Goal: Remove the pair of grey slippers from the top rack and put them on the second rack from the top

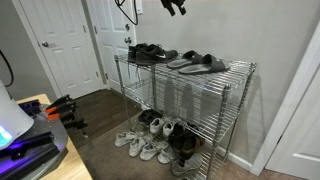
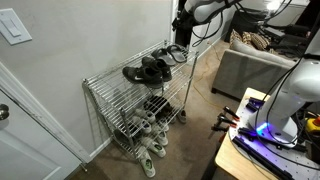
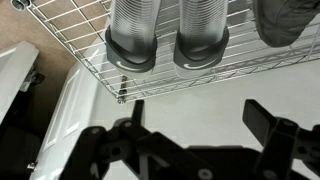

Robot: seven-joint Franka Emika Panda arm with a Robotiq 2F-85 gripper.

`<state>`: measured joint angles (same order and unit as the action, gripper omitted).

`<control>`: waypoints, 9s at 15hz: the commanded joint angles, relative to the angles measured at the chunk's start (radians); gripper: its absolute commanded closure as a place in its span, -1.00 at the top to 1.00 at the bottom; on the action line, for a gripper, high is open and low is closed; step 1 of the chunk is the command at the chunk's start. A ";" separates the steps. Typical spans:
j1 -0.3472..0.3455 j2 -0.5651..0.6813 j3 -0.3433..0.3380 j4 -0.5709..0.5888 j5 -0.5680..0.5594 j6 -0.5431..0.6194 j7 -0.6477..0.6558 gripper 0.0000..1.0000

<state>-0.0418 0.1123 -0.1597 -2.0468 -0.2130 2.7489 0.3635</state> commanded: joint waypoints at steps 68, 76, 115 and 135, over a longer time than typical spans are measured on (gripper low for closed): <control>0.137 0.810 -0.260 0.557 0.297 0.277 0.087 1.00; 0.080 0.803 -0.224 0.562 0.310 0.292 0.066 -0.30; 0.374 0.293 -0.579 0.289 -0.630 -0.635 0.317 -0.91; -0.086 0.490 -0.064 0.164 -0.570 -0.765 0.174 -0.91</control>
<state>-0.1024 0.5993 -0.2460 -1.8753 -0.8160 1.9725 0.6192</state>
